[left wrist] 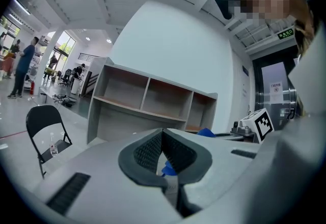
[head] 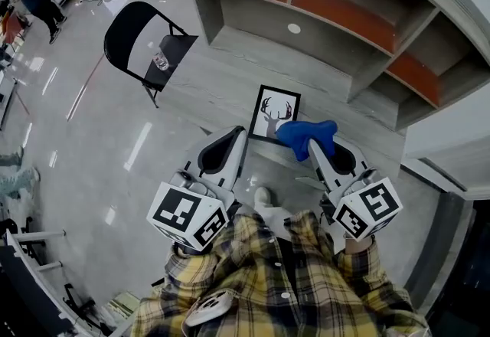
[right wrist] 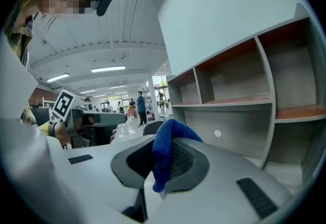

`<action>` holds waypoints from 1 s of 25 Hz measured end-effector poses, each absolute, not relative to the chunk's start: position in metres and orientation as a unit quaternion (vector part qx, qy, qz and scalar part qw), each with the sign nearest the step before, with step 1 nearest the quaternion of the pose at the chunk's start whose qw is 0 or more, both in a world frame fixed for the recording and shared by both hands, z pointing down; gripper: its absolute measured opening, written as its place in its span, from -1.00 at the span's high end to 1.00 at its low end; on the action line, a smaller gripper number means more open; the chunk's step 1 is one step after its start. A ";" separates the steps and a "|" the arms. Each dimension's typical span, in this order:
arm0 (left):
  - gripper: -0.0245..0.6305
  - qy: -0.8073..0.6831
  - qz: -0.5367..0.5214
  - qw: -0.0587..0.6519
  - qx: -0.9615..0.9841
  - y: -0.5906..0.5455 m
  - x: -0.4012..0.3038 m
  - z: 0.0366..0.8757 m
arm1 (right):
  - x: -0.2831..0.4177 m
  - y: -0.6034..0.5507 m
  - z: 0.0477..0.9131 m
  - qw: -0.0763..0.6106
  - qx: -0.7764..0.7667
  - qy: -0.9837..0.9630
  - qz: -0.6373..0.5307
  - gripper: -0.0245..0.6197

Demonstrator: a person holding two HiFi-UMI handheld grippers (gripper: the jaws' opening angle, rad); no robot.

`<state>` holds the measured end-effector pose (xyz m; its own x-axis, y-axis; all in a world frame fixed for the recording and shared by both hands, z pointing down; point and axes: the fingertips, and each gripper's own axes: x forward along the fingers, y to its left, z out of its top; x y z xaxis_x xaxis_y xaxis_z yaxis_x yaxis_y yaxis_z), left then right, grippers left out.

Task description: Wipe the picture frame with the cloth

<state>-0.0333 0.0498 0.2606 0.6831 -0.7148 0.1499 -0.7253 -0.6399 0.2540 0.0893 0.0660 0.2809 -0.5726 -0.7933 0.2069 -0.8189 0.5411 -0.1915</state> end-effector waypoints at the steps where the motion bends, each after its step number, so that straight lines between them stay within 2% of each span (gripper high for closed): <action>1: 0.91 -0.396 0.019 0.150 0.906 0.042 -0.030 0.262 | 0.092 0.059 0.282 0.048 0.460 -0.876 0.136 0.80; 12: 0.91 -0.348 0.042 0.165 0.922 -0.049 -0.011 0.285 | 0.103 -0.005 0.302 0.059 0.502 -0.850 0.149 0.80; 25: 0.91 -0.218 0.084 0.172 0.957 -0.169 -0.028 0.293 | 0.064 -0.112 0.318 0.042 0.602 -0.777 0.178 0.80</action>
<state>-0.0282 -0.1685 0.2934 0.8912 -0.3877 0.2354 -0.4455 -0.8459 0.2933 0.0641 -0.1120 0.3176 -0.2712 -0.9210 0.2797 -0.9508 0.2111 -0.2268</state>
